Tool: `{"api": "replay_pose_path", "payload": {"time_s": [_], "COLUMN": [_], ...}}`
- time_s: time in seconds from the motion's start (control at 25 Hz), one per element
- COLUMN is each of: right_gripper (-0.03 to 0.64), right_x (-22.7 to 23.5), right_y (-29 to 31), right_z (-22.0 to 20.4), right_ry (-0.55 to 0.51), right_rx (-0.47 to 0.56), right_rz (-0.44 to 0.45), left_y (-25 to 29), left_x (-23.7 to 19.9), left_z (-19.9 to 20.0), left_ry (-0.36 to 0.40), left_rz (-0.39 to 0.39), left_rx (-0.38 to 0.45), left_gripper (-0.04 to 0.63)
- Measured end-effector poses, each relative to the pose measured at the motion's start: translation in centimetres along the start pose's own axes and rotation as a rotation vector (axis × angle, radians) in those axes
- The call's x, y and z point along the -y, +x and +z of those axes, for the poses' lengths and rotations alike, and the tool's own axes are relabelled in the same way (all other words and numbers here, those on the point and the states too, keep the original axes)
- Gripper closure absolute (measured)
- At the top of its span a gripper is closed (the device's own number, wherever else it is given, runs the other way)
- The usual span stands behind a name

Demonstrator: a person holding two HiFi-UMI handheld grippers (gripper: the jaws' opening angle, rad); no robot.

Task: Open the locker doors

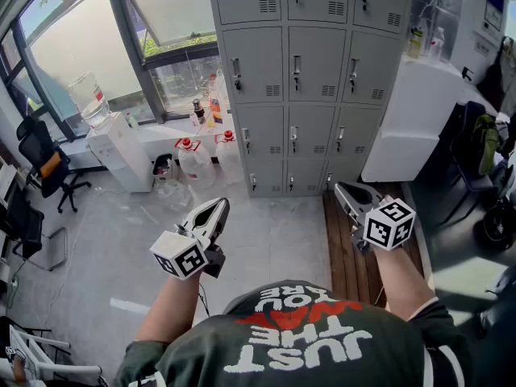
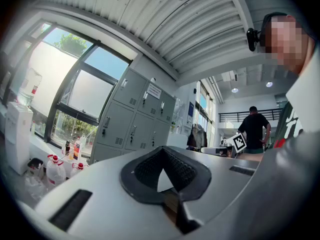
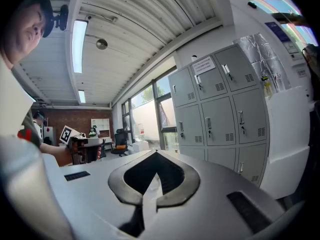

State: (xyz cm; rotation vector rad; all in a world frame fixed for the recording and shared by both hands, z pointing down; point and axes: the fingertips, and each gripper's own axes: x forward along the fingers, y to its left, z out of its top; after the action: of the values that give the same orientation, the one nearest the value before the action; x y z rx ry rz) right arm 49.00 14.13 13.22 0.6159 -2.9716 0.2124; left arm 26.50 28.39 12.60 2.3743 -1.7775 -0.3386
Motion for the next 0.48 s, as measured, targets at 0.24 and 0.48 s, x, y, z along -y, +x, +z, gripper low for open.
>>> {"api": "replay_pose_path", "payload": {"time_s": [0.24, 0.48], "right_gripper": [0.584, 0.584], "right_x": [1.4, 3.1], "right_y": [1.5, 1.6], "right_z": [-0.1, -0.1], "right_ry": [-0.039, -0.041], "right_rx": [-0.019, -0.019], "right_rz": [-0.011, -0.014], "left_y": [2.1, 3.9], "left_x": [-1.2, -0.9], "left_z": [-0.2, -0.3], "left_ry": [0.014, 0.014], "left_rz": [0.014, 0.023], "left_rx": [-0.011, -0.013], "left_gripper": [0.598, 0.598]}}
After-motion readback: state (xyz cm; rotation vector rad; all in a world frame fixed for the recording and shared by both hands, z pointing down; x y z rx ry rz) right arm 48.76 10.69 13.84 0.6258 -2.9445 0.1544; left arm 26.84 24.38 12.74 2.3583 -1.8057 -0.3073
